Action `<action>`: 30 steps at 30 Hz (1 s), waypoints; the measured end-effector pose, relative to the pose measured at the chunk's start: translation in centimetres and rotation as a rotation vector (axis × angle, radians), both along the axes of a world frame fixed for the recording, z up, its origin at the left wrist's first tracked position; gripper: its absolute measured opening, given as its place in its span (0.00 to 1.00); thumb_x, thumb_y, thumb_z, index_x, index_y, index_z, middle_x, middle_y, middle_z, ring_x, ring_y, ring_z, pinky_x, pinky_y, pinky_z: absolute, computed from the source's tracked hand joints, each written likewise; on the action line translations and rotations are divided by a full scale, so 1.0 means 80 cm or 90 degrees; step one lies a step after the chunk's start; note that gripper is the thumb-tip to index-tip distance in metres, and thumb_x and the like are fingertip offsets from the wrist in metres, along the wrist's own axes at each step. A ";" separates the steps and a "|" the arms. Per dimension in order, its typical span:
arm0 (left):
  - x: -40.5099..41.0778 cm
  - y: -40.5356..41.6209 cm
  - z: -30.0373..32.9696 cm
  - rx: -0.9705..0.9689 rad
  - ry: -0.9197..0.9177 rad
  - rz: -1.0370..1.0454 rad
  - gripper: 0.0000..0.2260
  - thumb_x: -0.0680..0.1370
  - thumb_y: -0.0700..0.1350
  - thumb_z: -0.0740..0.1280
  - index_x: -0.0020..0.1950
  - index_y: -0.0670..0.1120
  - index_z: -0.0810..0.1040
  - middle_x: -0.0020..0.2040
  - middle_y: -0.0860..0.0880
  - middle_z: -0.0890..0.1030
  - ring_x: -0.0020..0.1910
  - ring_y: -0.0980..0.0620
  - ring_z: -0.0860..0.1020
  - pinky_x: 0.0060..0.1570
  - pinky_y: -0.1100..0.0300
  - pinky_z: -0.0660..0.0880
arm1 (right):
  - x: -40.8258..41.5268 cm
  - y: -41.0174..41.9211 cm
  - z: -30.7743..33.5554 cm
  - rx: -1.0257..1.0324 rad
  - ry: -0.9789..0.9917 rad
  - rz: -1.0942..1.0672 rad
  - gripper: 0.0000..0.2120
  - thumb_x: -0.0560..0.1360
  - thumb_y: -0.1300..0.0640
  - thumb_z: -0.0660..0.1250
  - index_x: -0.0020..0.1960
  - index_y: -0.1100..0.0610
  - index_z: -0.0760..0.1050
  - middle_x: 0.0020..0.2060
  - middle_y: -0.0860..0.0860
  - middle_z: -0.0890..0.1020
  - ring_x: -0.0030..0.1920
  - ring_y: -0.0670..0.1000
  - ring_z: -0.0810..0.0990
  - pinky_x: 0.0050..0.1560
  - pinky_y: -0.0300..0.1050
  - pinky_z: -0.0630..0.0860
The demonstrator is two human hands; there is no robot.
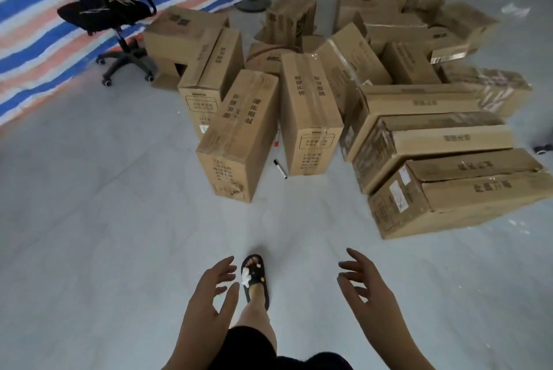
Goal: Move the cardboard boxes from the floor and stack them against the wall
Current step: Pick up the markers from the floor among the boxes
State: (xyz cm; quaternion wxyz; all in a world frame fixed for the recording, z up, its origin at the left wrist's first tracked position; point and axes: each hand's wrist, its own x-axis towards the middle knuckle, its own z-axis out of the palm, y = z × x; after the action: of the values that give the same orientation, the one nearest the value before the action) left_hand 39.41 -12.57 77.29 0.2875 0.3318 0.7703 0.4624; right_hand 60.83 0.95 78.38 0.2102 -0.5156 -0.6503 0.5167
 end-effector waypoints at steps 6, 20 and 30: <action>-0.130 0.161 0.034 0.012 0.017 -0.019 0.22 0.77 0.38 0.64 0.58 0.66 0.72 0.54 0.68 0.75 0.54 0.67 0.75 0.49 0.77 0.70 | -0.119 0.152 0.025 0.012 -0.003 -0.008 0.19 0.76 0.61 0.66 0.61 0.43 0.68 0.53 0.43 0.78 0.51 0.36 0.77 0.45 0.25 0.72; -0.228 0.461 -0.049 -0.124 -0.009 -0.048 0.18 0.79 0.42 0.63 0.60 0.63 0.66 0.55 0.67 0.74 0.58 0.70 0.71 0.55 0.72 0.69 | -0.266 0.483 -0.044 -0.072 -0.070 0.130 0.19 0.77 0.59 0.66 0.64 0.46 0.66 0.53 0.42 0.77 0.52 0.35 0.76 0.49 0.29 0.73; -0.268 0.679 -0.348 -0.244 -0.061 0.044 0.14 0.80 0.43 0.61 0.65 0.53 0.71 0.55 0.58 0.74 0.52 0.66 0.73 0.50 0.72 0.66 | -0.407 0.680 -0.358 -0.127 -0.198 0.311 0.20 0.78 0.52 0.62 0.69 0.51 0.66 0.55 0.42 0.75 0.54 0.41 0.75 0.56 0.38 0.74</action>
State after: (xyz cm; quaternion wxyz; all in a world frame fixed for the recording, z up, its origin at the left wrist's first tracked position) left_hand 17.95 41.74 49.49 0.3658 0.2218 0.8406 0.3323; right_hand 28.29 55.39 49.78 -0.0738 -0.4348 -0.7255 0.5283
